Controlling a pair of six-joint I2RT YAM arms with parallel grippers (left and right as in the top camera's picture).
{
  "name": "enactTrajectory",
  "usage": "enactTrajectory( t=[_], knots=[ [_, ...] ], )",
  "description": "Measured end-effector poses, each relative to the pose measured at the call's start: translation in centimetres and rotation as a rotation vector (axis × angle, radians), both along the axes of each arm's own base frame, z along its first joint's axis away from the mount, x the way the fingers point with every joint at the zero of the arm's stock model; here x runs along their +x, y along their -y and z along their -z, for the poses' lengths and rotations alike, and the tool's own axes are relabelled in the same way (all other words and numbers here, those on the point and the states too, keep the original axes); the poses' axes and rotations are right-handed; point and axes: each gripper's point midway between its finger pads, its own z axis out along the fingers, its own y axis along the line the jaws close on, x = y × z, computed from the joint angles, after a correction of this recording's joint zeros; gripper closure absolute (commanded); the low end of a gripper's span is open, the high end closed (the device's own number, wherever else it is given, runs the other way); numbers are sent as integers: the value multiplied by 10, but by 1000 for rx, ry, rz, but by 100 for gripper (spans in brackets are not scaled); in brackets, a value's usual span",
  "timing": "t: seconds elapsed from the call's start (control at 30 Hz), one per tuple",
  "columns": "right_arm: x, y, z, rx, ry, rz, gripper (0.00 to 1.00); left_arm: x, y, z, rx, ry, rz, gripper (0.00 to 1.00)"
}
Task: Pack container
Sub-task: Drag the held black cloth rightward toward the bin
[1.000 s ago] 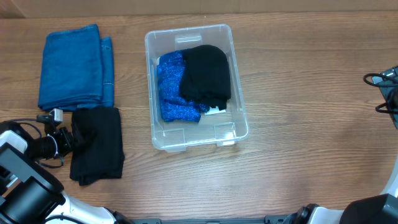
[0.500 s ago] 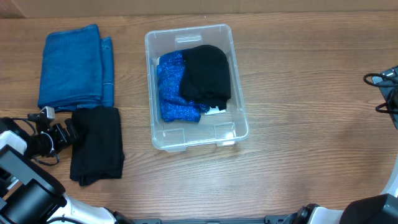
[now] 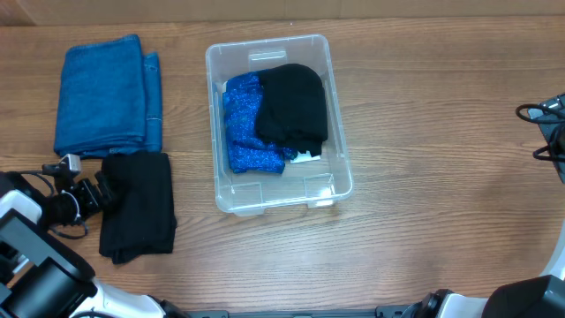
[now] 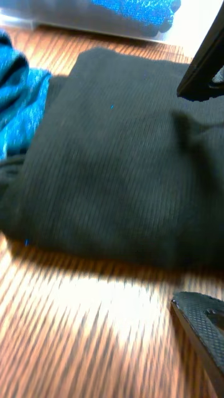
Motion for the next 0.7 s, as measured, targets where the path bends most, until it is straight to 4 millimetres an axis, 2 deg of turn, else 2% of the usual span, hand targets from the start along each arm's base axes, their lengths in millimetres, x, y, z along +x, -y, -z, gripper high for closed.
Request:
enactTrajectory(
  t=[0.27, 0.53, 0.7],
  knots=[
    [0, 0, 0, 0, 0, 0, 0, 1, 19, -2, -63, 83, 7, 0],
    [0, 0, 0, 0, 0, 0, 0, -1, 43, -8, -215, 128, 4, 0],
    [0, 0, 0, 0, 0, 1, 0, 2, 45, -8, -242, 141, -13, 0]
  ],
)
